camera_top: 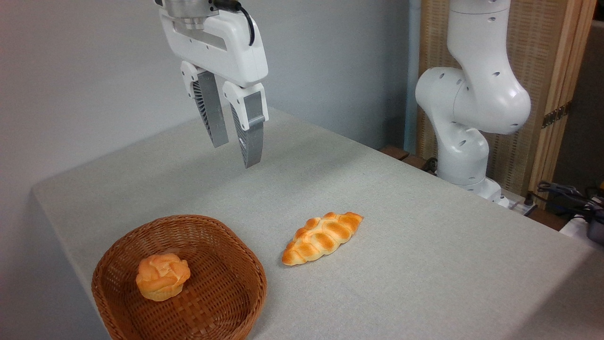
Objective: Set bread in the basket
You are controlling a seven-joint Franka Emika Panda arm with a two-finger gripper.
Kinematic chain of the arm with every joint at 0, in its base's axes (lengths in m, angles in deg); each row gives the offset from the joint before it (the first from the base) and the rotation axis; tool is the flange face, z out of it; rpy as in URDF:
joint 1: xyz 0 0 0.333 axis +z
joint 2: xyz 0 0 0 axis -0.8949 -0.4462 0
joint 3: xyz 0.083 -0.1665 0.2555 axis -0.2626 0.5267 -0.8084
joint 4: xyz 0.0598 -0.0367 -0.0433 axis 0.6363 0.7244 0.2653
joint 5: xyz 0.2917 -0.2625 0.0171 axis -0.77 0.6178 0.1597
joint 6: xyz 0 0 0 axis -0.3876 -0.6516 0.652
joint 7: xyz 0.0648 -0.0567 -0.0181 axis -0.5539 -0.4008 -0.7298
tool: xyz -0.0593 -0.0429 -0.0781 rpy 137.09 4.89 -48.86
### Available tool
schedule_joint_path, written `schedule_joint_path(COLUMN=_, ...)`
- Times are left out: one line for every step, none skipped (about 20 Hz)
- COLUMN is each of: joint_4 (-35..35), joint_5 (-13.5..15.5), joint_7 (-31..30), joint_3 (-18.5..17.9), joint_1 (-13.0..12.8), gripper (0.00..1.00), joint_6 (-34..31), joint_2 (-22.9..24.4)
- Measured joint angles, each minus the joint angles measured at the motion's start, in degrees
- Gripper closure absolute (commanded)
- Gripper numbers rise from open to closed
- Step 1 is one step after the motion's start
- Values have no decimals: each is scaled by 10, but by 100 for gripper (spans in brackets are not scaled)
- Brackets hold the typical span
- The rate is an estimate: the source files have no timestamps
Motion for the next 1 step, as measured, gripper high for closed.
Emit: schedule_joint_path(joint_4=0, joint_5=0, joint_7=0, joint_3=0, joint_1=0, gripper=0, joint_6=0, joint_2=0)
